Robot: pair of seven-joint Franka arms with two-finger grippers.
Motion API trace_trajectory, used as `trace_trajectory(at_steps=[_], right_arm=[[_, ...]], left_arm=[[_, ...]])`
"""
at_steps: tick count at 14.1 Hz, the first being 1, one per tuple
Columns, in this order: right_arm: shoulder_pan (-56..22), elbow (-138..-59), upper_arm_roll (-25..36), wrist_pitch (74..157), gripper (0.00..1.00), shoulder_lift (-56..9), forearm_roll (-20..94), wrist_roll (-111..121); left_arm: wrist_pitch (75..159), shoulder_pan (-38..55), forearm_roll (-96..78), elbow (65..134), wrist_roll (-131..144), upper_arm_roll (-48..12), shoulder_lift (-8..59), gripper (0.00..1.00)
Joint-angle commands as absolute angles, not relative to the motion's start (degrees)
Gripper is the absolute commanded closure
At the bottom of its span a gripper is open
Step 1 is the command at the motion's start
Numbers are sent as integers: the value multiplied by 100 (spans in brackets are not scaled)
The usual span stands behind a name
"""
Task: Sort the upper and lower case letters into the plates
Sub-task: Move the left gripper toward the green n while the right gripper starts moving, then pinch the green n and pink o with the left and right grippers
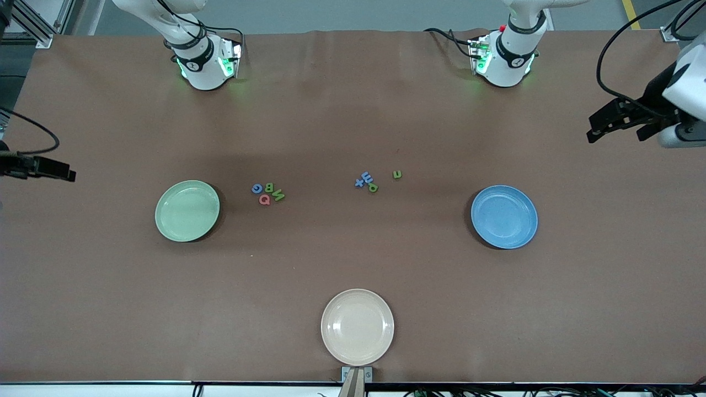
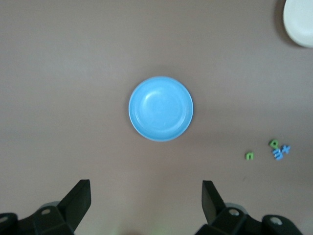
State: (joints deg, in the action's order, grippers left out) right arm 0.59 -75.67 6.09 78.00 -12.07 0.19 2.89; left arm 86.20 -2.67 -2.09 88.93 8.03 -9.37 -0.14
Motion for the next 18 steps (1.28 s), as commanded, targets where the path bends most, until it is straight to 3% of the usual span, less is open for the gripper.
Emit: trace_trajectory(at_steps=[1, 5, 10, 16, 18], right_arm=[[105, -8637, 562, 7910, 0, -178, 97, 343], [70, -9070, 536, 7901, 0, 412, 97, 360], [35, -9079, 519, 7805, 0, 756, 97, 369], [79, -8789, 536, 7857, 0, 625, 106, 308], [114, -8745, 545, 7884, 0, 56, 123, 308]], left_arm=[[8420, -255, -308, 9086, 931, -1378, 324, 0], [9094, -97, -255, 9701, 2395, -2134, 799, 0], [10939, 587, -229, 11247, 3680, -2224, 791, 0], [12785, 1493, -229, 12347, 5052, -2241, 870, 0], [13304, 1809, -159, 12410, 5482, -2224, 1185, 0]])
